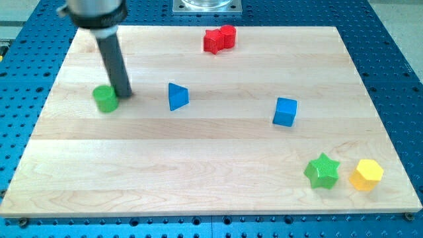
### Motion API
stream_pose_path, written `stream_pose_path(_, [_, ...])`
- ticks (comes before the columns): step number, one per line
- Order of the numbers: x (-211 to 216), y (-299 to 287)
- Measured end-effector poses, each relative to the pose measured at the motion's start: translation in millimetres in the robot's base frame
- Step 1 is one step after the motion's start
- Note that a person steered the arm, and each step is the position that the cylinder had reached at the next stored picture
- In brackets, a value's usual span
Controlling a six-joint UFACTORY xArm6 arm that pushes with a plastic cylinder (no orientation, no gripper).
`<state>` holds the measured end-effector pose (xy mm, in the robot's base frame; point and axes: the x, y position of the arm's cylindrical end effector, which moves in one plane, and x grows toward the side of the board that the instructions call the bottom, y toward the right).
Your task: Push the green circle into the green star
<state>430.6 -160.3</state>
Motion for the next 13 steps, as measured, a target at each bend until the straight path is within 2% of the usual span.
stream_pose_path(1, [-10,4])
stream_pose_path(2, [-34,-44])
stream_pose_path(3, [-19,-63])
stream_pose_path(4, [37,-22])
stream_pose_path(6, [64,39])
stream_pose_path(7, [80,141])
stream_pose_path(8, [63,91])
stream_pose_path(9, [86,86])
stream_pose_path(10, [111,101])
stream_pose_path(12, [118,242])
stream_pose_path(13, [120,217])
